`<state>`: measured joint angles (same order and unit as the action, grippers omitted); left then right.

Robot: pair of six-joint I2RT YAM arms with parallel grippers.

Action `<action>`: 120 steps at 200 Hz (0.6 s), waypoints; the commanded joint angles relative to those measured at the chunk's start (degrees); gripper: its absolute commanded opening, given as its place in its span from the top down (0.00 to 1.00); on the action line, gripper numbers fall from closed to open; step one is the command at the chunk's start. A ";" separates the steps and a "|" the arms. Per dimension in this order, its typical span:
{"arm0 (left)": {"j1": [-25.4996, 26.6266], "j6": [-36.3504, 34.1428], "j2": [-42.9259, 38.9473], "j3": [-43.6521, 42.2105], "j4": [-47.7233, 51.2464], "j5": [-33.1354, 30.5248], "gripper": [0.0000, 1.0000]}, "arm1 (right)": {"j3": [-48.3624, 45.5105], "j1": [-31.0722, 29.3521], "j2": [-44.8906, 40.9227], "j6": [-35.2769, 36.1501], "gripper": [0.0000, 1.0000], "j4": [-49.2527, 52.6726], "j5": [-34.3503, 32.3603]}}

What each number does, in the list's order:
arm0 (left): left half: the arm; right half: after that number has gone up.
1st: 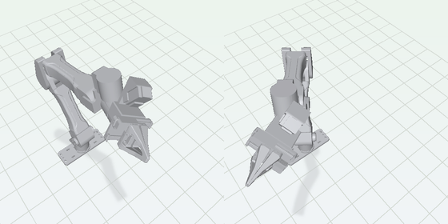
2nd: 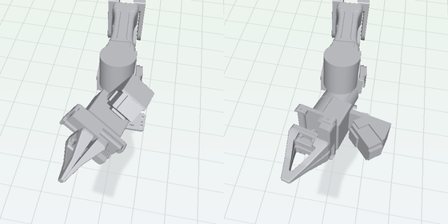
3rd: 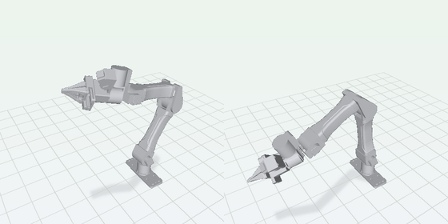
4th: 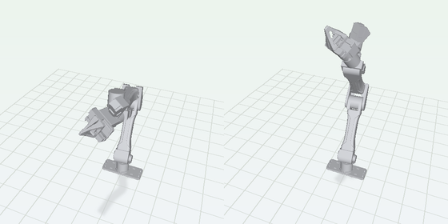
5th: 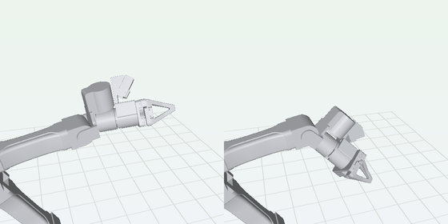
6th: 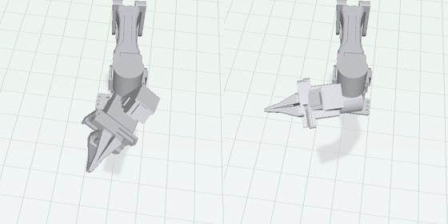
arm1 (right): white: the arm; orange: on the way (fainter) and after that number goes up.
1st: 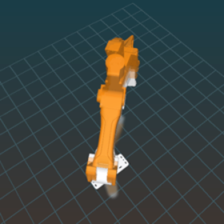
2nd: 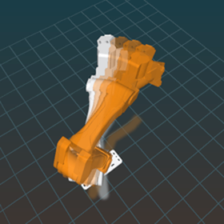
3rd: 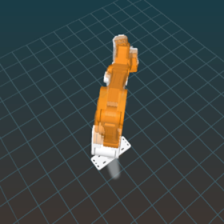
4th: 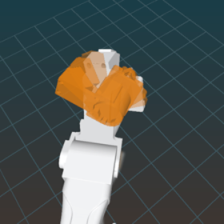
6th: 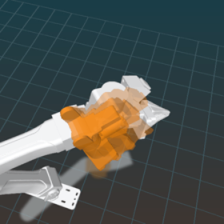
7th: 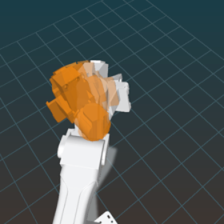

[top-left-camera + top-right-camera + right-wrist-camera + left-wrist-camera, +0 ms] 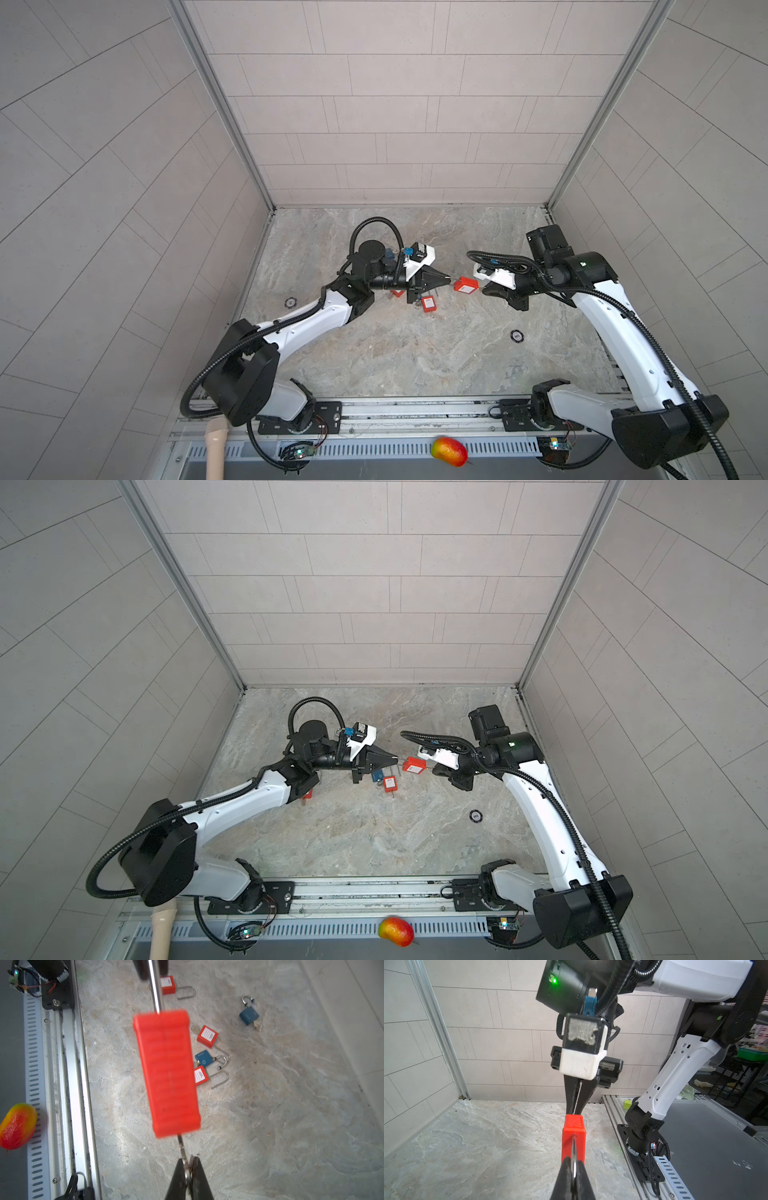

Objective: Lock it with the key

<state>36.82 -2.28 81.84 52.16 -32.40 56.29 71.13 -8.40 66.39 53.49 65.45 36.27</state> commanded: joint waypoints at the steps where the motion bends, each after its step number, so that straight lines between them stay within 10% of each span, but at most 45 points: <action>1: -2.10 -2.39 -2.21 4.02 0.31 -0.22 1.00 | -2.65 2.23 -1.80 -0.48 1.00 3.04 -3.15; 120: -1.10 -10.23 9.92 23.66 41.30 -4.81 1.00 | -6.35 4.81 -8.10 -17.81 1.00 -9.98 -11.41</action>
<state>34.94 -10.44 87.57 71.18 -2.04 53.30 65.58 -3.79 60.25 39.72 58.19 26.81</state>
